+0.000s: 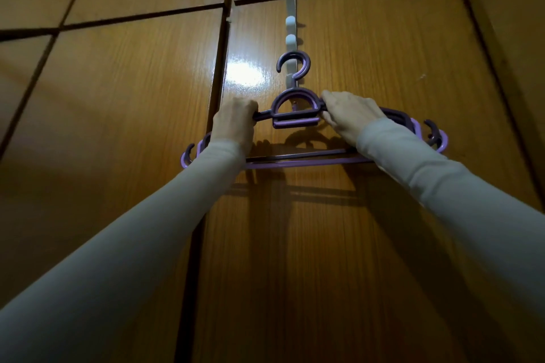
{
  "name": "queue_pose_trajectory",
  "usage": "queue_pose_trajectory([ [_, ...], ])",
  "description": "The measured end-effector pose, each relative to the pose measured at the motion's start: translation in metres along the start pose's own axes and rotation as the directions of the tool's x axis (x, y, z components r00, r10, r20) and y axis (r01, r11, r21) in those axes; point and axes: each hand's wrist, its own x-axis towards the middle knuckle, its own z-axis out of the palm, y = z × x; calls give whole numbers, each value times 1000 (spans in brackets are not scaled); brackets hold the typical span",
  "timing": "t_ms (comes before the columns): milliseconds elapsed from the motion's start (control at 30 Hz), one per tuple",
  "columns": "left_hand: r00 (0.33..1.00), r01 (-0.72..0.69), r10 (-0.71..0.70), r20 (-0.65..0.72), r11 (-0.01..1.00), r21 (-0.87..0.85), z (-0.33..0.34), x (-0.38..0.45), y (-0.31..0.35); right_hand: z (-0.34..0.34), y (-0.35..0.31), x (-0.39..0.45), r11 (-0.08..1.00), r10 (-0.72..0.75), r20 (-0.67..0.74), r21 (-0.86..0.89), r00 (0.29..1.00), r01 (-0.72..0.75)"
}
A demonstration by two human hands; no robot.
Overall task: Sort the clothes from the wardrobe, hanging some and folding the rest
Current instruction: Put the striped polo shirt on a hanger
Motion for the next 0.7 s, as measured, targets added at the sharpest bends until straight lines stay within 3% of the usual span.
queue_pose_trajectory([
  [367,998,-62,62,11,998,-15,-4,-38,40,-16,14,-68,987,72,73,138,995,-81],
  [467,996,-86,86,37,996,-20,-4,-58,69,-22,28,-95,985,128,74,109,989,-136],
  [700,983,-67,83,163,993,-102,-7,-95,155,-62,83,-172,966,191,220,130,957,-223],
])
